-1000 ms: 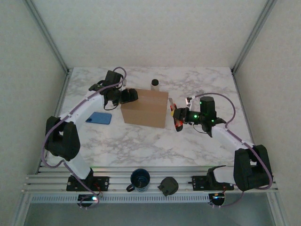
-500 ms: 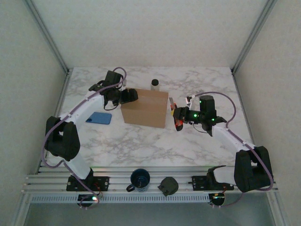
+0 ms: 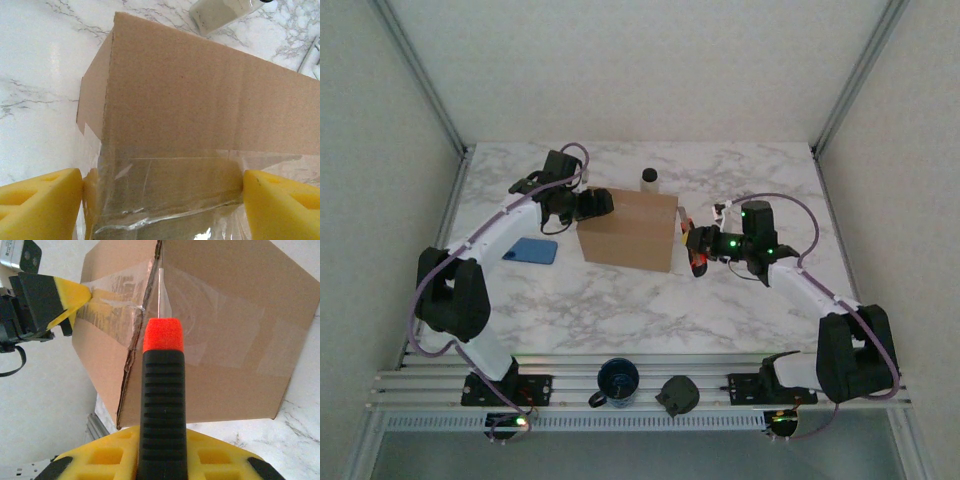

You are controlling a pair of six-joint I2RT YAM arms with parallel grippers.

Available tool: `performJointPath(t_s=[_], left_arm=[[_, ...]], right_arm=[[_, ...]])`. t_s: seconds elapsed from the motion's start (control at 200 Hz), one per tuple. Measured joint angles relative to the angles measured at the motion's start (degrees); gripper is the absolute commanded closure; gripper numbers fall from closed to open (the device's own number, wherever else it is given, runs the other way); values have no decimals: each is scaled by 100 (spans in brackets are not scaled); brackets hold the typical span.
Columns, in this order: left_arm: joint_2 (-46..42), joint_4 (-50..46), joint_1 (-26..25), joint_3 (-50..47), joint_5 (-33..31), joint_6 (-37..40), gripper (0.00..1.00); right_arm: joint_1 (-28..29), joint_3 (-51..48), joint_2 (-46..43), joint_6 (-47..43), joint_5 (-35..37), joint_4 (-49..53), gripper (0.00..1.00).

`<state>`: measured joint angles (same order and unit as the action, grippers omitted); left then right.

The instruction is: Unpack the express box

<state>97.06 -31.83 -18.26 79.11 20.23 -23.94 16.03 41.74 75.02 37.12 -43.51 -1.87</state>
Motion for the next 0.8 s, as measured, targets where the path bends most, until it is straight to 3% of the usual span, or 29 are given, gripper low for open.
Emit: performJointPath(t_s=[0.801], left_arm=[[-17,33,11,-31,17,-11,20]], right_arm=[[59,39,42,46,-20,0,100]])
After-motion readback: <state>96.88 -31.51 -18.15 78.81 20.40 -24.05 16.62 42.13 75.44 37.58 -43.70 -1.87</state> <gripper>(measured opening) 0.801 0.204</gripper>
